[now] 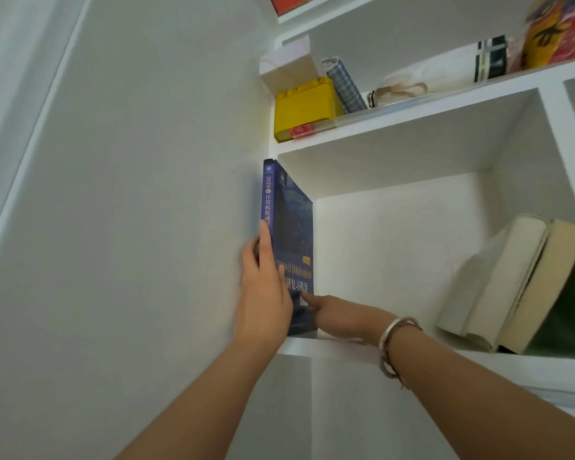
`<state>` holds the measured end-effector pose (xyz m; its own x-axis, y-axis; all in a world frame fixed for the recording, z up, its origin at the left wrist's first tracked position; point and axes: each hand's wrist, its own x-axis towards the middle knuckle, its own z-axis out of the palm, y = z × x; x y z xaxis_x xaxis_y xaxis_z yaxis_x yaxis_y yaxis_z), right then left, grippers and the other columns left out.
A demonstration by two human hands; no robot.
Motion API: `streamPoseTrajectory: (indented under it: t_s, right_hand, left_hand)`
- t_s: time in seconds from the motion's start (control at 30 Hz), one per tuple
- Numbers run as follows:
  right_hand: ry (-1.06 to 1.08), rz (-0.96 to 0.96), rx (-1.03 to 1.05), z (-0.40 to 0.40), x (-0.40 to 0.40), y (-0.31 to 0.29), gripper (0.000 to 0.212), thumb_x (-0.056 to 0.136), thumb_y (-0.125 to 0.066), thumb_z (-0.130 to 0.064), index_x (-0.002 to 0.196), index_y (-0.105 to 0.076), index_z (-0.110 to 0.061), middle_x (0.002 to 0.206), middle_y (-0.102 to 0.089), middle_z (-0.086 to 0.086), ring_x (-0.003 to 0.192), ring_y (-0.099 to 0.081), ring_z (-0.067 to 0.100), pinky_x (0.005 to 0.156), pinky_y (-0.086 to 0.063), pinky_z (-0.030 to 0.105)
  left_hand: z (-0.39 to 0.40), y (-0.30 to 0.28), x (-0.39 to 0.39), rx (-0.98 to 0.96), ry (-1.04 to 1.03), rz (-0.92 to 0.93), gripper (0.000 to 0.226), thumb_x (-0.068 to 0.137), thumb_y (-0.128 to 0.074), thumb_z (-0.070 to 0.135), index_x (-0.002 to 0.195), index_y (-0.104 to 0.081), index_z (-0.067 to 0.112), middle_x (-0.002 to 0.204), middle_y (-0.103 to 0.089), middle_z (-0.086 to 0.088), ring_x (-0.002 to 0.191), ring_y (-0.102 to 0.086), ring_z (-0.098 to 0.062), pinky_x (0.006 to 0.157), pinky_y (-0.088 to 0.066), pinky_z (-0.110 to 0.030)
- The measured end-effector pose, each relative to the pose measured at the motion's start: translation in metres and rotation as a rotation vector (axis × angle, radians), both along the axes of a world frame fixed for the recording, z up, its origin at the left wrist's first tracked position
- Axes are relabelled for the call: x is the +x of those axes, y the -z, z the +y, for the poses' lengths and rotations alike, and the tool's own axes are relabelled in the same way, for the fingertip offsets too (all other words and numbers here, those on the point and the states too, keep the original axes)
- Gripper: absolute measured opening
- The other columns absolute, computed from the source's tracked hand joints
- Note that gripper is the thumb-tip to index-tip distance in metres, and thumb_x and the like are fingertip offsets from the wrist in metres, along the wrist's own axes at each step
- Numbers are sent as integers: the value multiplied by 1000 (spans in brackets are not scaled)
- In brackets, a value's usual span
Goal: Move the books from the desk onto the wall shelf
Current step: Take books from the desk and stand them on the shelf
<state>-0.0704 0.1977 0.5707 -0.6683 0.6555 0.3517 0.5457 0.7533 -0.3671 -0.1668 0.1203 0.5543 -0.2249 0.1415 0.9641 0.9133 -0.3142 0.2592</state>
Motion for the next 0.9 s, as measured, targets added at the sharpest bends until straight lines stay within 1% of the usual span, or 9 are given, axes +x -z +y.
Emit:
streamPoseTrajectory:
  t_s: [0.07,0.17,0.27,0.37,0.47,0.53,0.67,0.77,0.9]
  right_hand:
    - [34,-10,-8,5,-1,-5,57,97,-34,-8,152,-21,-15,150,-38,9,135,-39,27,114,-29,34]
    - [111,-53,5,13,-4,-11,58,96,-32,-3,151,-17,-12,150,-38,16,136,-38,30,114,-28,36]
    - [170,-90,34,22,-7,-12,61,98,-31,-4,153,-7,-13,152,-33,15,138,-35,29,115,-25,35]
    - [183,-143,63,24,-10,-11,65,99,-31,-5,153,5,-12,154,-29,15,140,-33,28,115,-24,34]
    - [184,-152,64,18,-6,-6,70,97,-36,-4,153,4,-14,153,-32,15,137,-37,28,112,-28,33]
    - [155,-75,99,11,1,-5,65,96,-38,-4,153,-8,-14,149,-38,15,133,-42,29,108,-34,32]
    - [-11,341,173,-19,28,5,50,92,-41,-3,139,-42,-19,133,-58,10,115,-57,25,91,-47,27]
    - [-101,558,193,-55,55,30,48,89,-39,-2,130,-52,-23,126,-62,1,106,-57,14,70,-42,15]
    - [-142,607,138,-98,102,86,46,90,-43,-1,126,-54,-27,116,-63,-6,111,-57,6,87,-42,14]
  left_hand:
    - [4,0,-3,-98,-129,90,67,100,-36,20,150,8,19,159,2,1,141,-16,-12,106,-15,-12]
    - [13,-4,-7,-228,-331,177,67,101,-28,31,149,11,6,158,17,-8,147,13,-21,116,4,-25]
    - [21,-5,-6,-418,-612,211,69,101,-25,35,147,18,6,153,31,-14,140,31,-28,118,7,-34]
    - [27,-4,-5,-485,-729,219,78,99,-34,35,146,22,8,148,39,-17,138,35,-31,118,4,-36]
    - [24,-5,-5,-472,-702,227,74,99,-33,35,148,17,9,150,36,-16,140,32,-29,118,3,-34]
    - [17,-2,-4,-441,-622,234,70,99,-32,33,150,9,9,154,30,-14,143,27,-27,119,2,-33]
    - [-9,24,4,-325,-326,175,64,94,-43,18,150,-12,12,160,4,-9,147,2,-25,119,-6,-31]
    - [-38,60,14,-213,-179,134,55,87,-53,8,140,-38,15,154,-27,-5,139,-28,-24,113,-23,-33]
    - [-74,122,31,-269,-105,166,41,87,-57,10,127,-51,16,139,-47,0,125,-44,-21,105,-32,-30]
